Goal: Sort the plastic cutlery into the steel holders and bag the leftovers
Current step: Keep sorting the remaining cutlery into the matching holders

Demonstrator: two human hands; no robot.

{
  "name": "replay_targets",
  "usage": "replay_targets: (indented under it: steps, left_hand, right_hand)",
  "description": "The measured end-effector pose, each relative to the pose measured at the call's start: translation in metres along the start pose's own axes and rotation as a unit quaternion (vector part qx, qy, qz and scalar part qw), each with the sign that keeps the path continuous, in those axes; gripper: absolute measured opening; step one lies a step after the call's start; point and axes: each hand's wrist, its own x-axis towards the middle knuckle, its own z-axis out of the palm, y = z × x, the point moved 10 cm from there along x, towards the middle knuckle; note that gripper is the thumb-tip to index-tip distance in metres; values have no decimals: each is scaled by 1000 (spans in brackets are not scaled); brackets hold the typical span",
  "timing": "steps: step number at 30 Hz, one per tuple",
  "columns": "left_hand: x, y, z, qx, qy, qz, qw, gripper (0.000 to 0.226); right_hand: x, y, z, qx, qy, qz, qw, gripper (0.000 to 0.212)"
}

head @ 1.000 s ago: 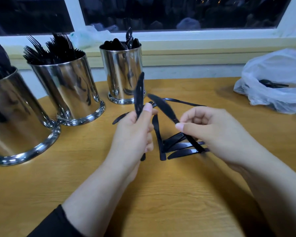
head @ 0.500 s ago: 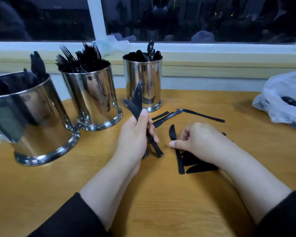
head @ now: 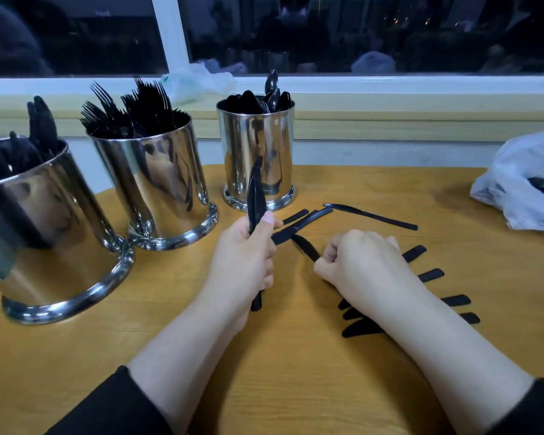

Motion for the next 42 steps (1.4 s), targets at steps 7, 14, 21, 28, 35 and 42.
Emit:
replay_targets:
  steps: [7,14,21,28,35,42]
  left_hand:
    - [1,-6,13,-42,-20,-17,999,32]
    - [-2,-2,25,-40,-56,-6,998,29]
    - [5,7,13,-52,-18,10,998,29]
    - [2,16,19,23,-46,69,996,19]
    - [-6,4,40,107,-135,57,983,19]
    - [-1,-2,28,11,-84,6,996,23]
  right_hand:
    - [-2,6,-19,290,71,-2,954,21]
    - [-5,-14,-10,290,26,-69,954,21]
    - [52,89,-31,62,102,46,992,24]
    - [71,114,-7,-41,32,117,992,18]
    - [68,115,-8,-6,28,131,991,14]
    - [62,113,-17,52,61,113,990,6]
